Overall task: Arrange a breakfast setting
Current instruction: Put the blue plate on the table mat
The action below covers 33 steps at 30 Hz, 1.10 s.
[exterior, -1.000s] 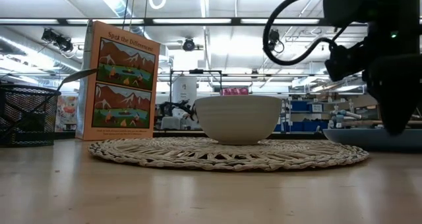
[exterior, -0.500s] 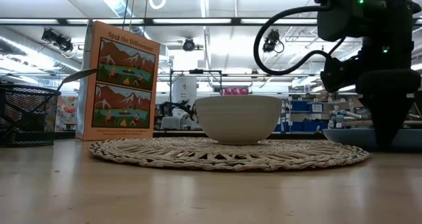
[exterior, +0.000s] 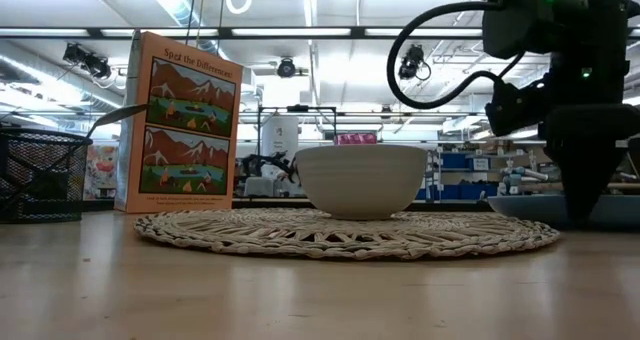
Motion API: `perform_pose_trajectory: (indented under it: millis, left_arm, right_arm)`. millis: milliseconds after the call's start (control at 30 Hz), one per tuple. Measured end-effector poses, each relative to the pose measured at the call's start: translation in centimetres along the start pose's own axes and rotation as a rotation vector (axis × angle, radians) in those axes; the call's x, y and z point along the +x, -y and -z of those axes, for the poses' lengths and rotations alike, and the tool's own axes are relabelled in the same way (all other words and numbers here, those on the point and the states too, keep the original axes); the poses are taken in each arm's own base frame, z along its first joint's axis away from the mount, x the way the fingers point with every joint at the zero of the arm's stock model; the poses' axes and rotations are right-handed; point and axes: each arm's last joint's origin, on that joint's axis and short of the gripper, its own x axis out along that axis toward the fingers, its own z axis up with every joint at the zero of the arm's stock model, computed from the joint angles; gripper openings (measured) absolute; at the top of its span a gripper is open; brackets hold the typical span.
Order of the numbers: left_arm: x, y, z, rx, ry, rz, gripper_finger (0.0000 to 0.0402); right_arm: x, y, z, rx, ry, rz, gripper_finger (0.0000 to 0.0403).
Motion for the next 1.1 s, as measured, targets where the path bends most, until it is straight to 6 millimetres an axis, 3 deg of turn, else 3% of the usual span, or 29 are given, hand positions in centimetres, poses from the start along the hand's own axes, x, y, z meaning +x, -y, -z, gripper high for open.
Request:
perform_pose_trajectory:
  millis: [400,533,700,900,1100]
  left_arm:
    - [0.0,0.0,0.0,0.001,-0.001,0.001,0.0105]
    - [0.0,0.1,0.1,0.003,-0.003,0.002,0.0105]
    - [0.0,0.0,0.1,0.004,-0.006,0.001,0.0105]
    - [0.0,0.0,0.1,0.011,-0.006,0.001,0.0105]
    - [0.0,0.0,0.1,0.015,-0.005,0.000,0.0105]
  right_arm:
    - [-0.9,-0.3,-0.3,-0.024,-0.011,0.013,0.0037]
    - [-1.9,-0.5,-0.6,-0.058,-0.023,0.034,0.0011]
    - [-3.7,-0.8,-1.1,-0.123,-0.050,0.063,0.0010]
    - [-7.6,-1.2,-1.8,-0.200,-0.060,0.134,0.0010]
    - [-14.0,-2.0,-2.9,-0.284,0.069,0.184,0.0010]
